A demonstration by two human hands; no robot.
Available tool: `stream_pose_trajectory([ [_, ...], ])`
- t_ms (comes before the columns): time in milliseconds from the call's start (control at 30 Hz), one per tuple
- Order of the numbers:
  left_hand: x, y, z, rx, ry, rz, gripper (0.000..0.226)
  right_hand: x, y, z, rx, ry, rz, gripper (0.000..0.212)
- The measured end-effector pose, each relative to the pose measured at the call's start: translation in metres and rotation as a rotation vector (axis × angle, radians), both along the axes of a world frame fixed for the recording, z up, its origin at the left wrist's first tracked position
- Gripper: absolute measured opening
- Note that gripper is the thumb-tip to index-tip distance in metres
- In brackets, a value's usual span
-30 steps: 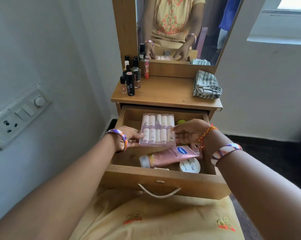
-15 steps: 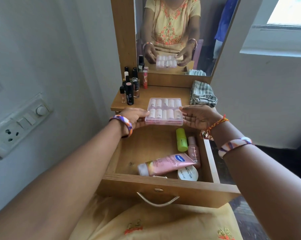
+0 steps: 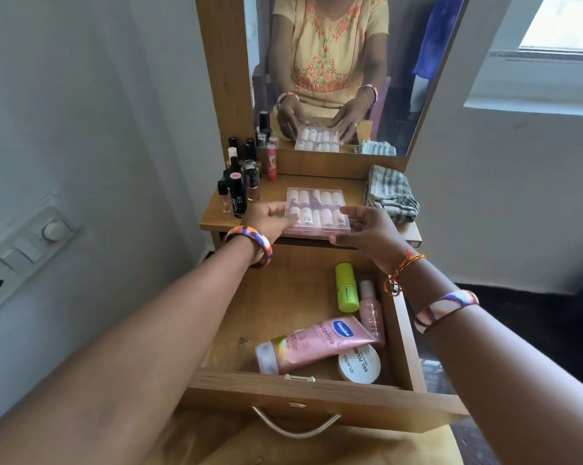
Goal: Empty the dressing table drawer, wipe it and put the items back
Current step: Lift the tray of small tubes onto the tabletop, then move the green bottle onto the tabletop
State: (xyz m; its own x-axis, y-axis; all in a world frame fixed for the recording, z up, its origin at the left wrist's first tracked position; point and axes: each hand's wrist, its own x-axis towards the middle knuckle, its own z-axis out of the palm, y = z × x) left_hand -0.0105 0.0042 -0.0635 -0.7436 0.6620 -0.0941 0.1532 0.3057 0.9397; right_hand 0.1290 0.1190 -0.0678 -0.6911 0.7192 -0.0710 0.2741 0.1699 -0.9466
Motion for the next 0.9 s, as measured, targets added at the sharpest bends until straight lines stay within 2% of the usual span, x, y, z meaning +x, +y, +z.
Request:
stream_pose_trajectory([
  [100,-0.003,0.007,0.001,-0.105,0.139,-0.123,0.056,-0.009,0.001,-0.004,0.149,-0.078,-0.124,0.056],
  [167,-0.006,0.016,0.000,-0.173,0.236,-0.133,0.061,-0.013,-0.002,-0.003,0.275,-0.148,-0.208,0.047],
  [300,-0.010,0.033,-0.005,-0.199,0.386,-0.098,0.053,-0.023,-0.002,-0.009,0.408,-0.178,-0.238,0.040],
  [567,-0.011,0.056,-0.012,-0.145,0.468,0.006,0.042,-0.031,0.004,-0.016,0.635,-0.285,-0.212,0.043],
  [667,-0.010,0.063,-0.012,-0.141,0.482,0.002,0.043,-0.025,0.003,-0.017,0.733,-0.250,-0.217,0.040],
  [733,-0.008,0.067,-0.013,-0.139,0.491,-0.010,0.043,-0.018,0.000,-0.021,0.851,-0.153,-0.152,0.031],
  [833,-0.003,0.071,-0.016,-0.109,0.522,-0.011,0.041,-0.003,-0.011,-0.027,1.073,0.004,0.117,0.017],
  [900,0.002,0.069,-0.018,-0.085,0.528,0.011,0.042,0.006,-0.019,-0.035,1.218,-0.008,0.313,0.016],
])
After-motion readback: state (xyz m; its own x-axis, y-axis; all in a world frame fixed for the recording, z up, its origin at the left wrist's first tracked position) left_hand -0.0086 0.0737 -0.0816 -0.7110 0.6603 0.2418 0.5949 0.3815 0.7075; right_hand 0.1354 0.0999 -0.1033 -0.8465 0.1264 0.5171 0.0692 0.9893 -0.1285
